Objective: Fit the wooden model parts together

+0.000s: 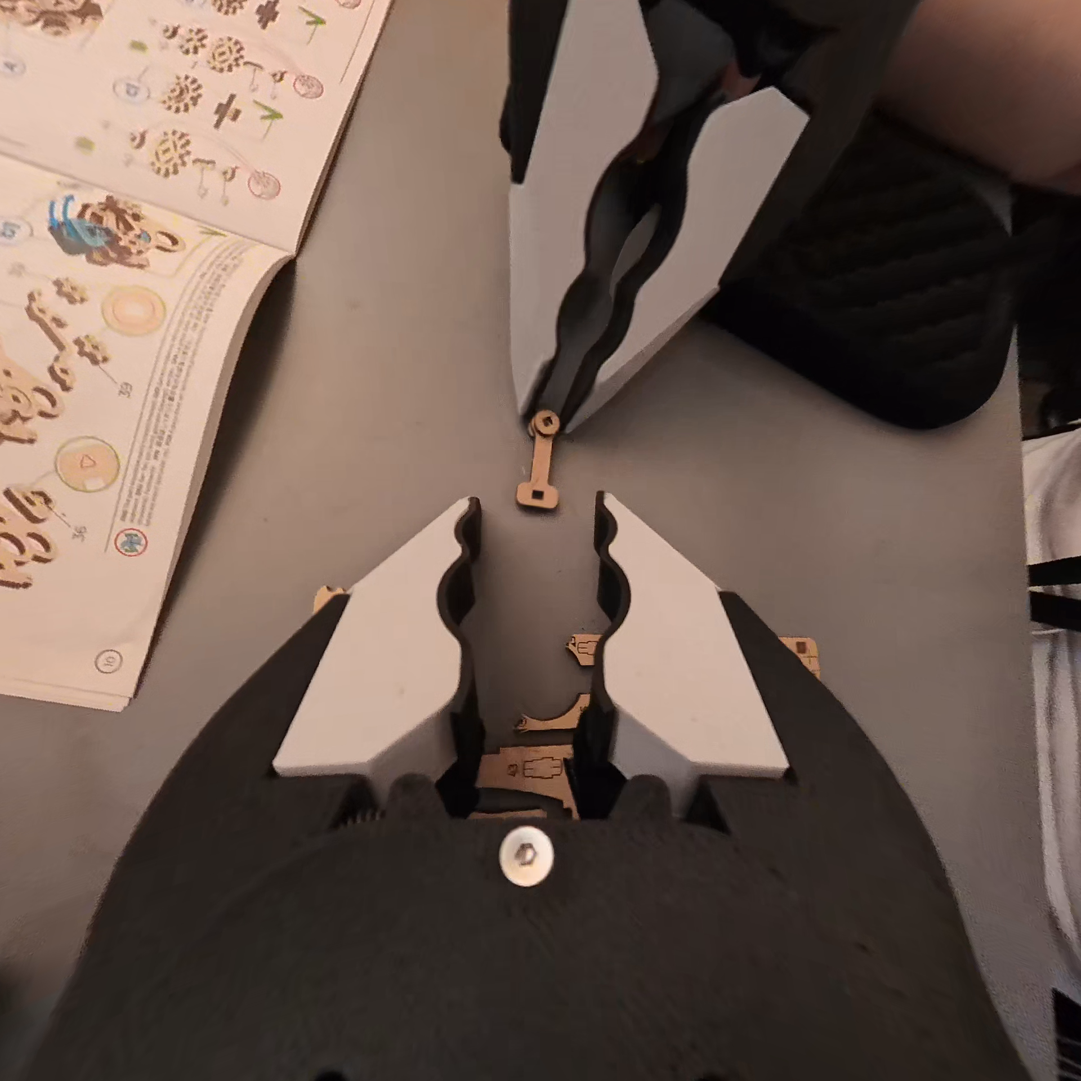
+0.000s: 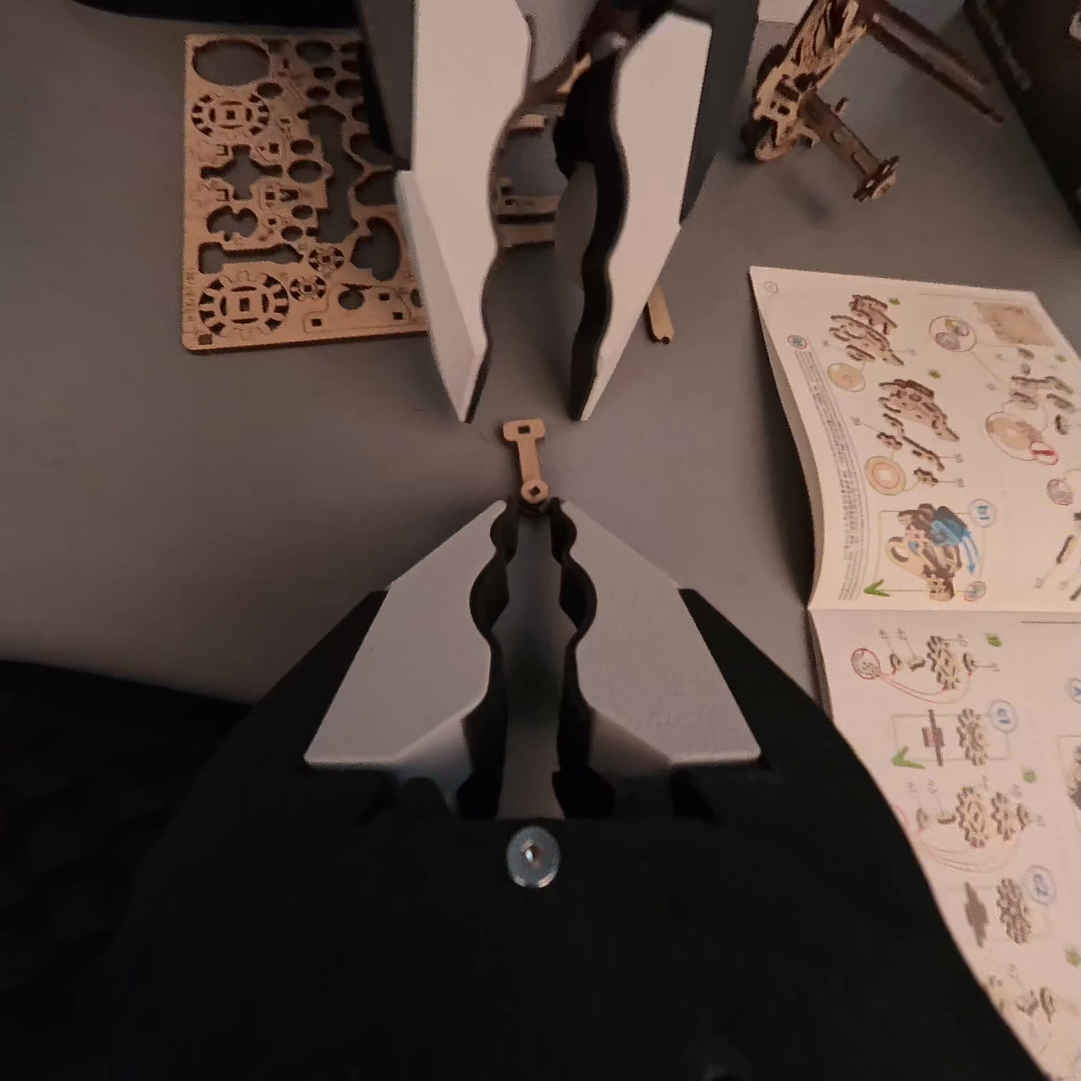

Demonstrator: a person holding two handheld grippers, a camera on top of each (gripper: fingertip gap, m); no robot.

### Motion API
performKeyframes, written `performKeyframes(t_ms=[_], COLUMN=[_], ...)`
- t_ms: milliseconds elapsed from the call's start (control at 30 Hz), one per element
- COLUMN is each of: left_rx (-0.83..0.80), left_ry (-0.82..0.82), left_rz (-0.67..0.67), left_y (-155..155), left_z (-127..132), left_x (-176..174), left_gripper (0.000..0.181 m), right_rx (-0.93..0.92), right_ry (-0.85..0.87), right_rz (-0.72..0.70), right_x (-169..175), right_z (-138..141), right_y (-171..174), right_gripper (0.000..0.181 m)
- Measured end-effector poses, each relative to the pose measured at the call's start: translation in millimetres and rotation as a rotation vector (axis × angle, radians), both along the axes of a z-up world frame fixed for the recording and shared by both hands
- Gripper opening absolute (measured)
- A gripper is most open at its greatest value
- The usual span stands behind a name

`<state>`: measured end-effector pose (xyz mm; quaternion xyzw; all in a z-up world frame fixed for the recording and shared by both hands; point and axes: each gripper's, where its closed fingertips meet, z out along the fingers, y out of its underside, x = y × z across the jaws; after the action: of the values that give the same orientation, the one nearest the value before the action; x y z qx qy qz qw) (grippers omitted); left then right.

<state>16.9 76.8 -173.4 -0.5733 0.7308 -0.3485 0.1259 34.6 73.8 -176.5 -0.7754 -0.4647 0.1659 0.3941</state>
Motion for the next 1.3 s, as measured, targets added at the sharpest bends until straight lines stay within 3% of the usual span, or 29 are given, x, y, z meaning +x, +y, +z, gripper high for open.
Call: performKeyframes(t_ms=[100,300,400,500,600,700,800,933,1000,1100,1300], left_rx=[0.07,0.313,0.375,0.421,0.504,0.584,0.423,0.077,-0.119,-0.341,-0.543], left_ry=[-0.023,-0.137,-0.245,-0.361,-0.427,-0.451,-0.309,-0.092,-0.032,0.07,0.152], left_rz=[-0.016,-0.061,-0.039,-0.045,-0.12,-0.137,-0.095,-0.001,0.012,0.042,0.103], left_y=[2.3,5.6,4.4,1.5,-6.5,-5.8,-7.4,-13.9,-23.2,-30.5,-33.6], left_z=[-1.8,1.6,16.8,36.2,41.4,40.8,26.4,12.8,15.1,14.2,10.6], left_x=[1.7,11.2,20.4,25.4,22.8,22.0,17.4,7.2,3.2,-2.0,-0.9], left_gripper=[0.034,0.035,0.03,0.03,0.011,0.006,0.0,0.0,0.0,0.0,0.004], right_rx=[-0.079,-0.345,-0.472,-0.567,-0.687,-0.724,-0.553,-0.009,0.161,0.224,0.151], right_ry=[0.057,0.357,0.554,0.613,0.719,0.782,0.76,0.487,0.293,0.075,-0.077], right_rz=[-0.039,-0.164,-0.148,-0.145,-0.098,-0.109,-0.152,-0.016,0.05,0.133,0.123], right_x=[0.4,8.2,5.1,3.1,-5.2,-2.6,10.6,11.6,1.6,-15.6,-16.1], right_z=[1.7,20.8,40.4,42.4,52.0,53.7,58.0,77.9,73.7,51.0,14.3], right_y=[0.5,2.9,-2.2,-7.1,-16.5,-13.6,4.1,2.2,-6.0,-15.8,-12.4], right_gripper=[0.008,0.008,0.008,0.008,0.006,0.008,0.028,0.032,0.033,0.032,0.013])
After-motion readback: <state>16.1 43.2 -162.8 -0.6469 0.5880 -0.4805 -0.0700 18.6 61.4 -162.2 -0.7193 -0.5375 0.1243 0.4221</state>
